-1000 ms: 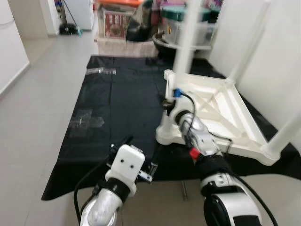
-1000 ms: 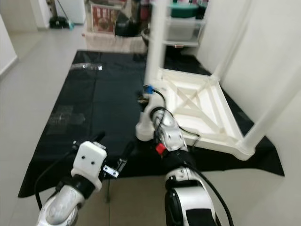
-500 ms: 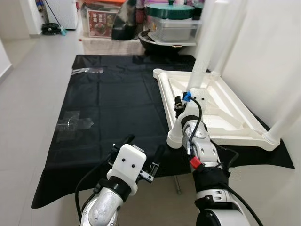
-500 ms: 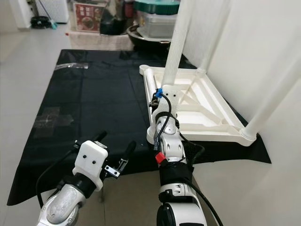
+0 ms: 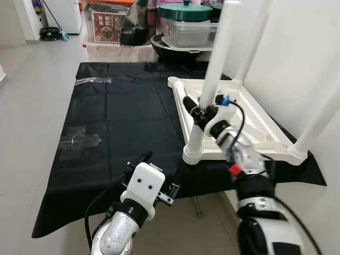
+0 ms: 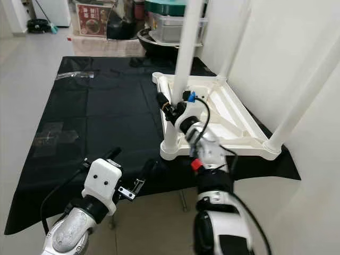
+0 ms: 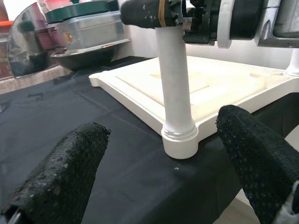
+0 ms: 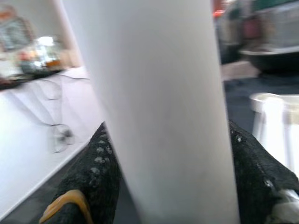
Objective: Building children table
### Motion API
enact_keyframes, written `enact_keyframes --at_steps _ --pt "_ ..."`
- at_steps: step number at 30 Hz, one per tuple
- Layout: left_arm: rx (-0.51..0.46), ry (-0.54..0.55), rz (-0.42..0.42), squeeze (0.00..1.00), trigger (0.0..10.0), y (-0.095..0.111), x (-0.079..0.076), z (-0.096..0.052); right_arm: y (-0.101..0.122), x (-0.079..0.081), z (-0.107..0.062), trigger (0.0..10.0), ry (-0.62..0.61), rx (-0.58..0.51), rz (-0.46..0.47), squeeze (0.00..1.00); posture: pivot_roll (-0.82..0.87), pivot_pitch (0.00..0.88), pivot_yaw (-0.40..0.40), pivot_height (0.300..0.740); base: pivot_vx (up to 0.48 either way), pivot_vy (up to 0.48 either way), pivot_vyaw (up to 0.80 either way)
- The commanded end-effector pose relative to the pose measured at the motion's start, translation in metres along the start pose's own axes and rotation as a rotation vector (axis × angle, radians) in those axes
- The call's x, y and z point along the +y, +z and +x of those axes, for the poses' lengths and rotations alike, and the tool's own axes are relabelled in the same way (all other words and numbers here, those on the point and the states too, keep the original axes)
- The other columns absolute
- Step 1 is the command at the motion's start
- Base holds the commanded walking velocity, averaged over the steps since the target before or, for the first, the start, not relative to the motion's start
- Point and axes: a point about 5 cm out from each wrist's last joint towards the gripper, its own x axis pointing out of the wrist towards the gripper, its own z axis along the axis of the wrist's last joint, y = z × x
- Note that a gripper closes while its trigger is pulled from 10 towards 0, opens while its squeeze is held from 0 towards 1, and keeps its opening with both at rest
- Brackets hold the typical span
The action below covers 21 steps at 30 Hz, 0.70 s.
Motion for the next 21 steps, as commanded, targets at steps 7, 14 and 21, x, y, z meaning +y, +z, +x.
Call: enact_keyframes --at_steps 7,14,21 --pt "0.002 -0.003 0.011 0.0 10.0 -0.001 0.0 0.002 -0.016 0.039 0.005 10.0 0.657 0.239 -0.03 0.0 0.15 0.031 -0.111 0.74 0.0 0.0 0.0" --pt "0.001 0.001 0.011 0.0 10.0 -0.001 0.001 0.001 -0.023 0.047 0.019 10.0 0.658 0.268 -0.082 0.0 0.15 0.034 -0.116 0.74 0.0 0.0 0.0" --pt "0.002 0.002 0.011 0.0 10.0 -0.001 0.0 0.001 -0.023 0.042 0.033 0.0 0.427 0.199 -0.122 0.0 0.15 0.036 -0.116 0.74 0.0 0.0 0.0"
